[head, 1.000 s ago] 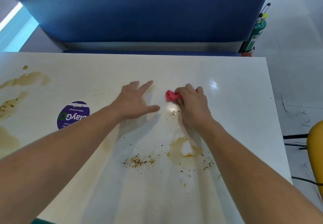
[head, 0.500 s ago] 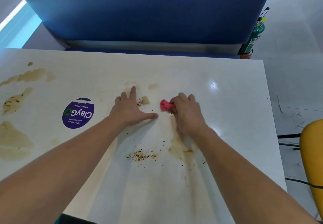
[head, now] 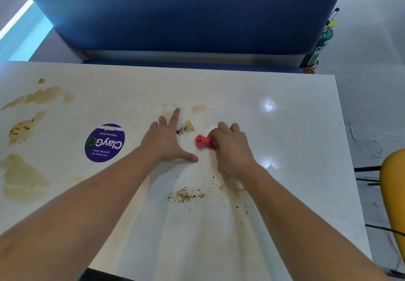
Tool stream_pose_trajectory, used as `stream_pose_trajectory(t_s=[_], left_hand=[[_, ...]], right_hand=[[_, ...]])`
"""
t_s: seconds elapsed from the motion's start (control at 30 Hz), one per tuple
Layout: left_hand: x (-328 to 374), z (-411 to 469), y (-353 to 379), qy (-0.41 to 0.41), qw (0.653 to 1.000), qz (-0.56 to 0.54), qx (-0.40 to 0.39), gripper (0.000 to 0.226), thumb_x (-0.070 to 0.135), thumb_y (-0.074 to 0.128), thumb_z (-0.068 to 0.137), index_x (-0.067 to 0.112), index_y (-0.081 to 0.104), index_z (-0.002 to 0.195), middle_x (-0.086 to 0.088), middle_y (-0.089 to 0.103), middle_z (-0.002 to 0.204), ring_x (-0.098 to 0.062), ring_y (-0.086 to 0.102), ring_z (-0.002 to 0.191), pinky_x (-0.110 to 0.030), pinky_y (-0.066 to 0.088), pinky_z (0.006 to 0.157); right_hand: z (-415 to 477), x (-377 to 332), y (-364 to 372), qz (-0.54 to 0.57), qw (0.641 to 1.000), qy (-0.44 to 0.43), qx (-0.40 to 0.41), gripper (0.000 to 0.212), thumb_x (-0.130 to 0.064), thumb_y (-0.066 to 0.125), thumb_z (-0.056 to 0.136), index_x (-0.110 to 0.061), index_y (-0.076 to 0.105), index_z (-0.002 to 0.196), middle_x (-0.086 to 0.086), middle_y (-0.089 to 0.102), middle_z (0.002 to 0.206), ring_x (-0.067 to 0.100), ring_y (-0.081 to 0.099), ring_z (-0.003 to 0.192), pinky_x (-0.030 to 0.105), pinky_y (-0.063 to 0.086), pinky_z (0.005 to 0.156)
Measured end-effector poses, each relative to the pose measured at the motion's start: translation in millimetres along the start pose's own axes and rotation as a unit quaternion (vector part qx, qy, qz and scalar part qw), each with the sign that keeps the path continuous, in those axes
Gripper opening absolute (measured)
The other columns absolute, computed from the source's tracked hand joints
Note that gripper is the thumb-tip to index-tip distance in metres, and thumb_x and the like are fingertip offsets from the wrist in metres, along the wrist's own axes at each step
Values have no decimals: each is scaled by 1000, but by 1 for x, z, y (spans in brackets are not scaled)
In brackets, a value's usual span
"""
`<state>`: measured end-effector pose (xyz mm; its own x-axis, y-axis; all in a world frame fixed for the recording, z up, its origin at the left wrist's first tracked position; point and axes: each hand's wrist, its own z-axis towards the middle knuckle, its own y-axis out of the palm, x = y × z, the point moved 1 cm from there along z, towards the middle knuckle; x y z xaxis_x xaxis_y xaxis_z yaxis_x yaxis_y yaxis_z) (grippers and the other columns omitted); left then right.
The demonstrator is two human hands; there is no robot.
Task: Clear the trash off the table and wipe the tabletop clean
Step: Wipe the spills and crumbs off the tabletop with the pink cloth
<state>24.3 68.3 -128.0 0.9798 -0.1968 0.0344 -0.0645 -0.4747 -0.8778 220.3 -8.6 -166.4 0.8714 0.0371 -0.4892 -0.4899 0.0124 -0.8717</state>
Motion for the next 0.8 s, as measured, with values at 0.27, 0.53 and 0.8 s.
stream_pose_trajectory(t_s=[0.27,0.53,0.8], left_hand=[[3,-4,-3,3,1000,-7,-9,167,95,73,35,34,-24,156,-18,11,167,-43,20,151,-51,28,121],[5,-5,-3,2,1000,0,-8,165,95,73,36,37,-26,155,-18,11,166,-42,21,150,-50,29,120],[3,-4,-2,3,1000,-24,-10,162,91,77,37,45,-28,152,-18,6,168,-44,12,153,-52,24,120]], right_hand=[[-3,52,-25,-24,998,49,36,24,-10,50,99,-26,63,110,-12,49,99,20,36,90,41,38,78],[-22,10,0,-12,999,-38,-8,37,-10,60,87,-37,54,112,-18,43,97,14,31,89,34,34,75],[24,33,-19,-24,997,67,25,40,-1,58,86,-28,60,115,-12,52,104,22,38,93,38,34,76]])
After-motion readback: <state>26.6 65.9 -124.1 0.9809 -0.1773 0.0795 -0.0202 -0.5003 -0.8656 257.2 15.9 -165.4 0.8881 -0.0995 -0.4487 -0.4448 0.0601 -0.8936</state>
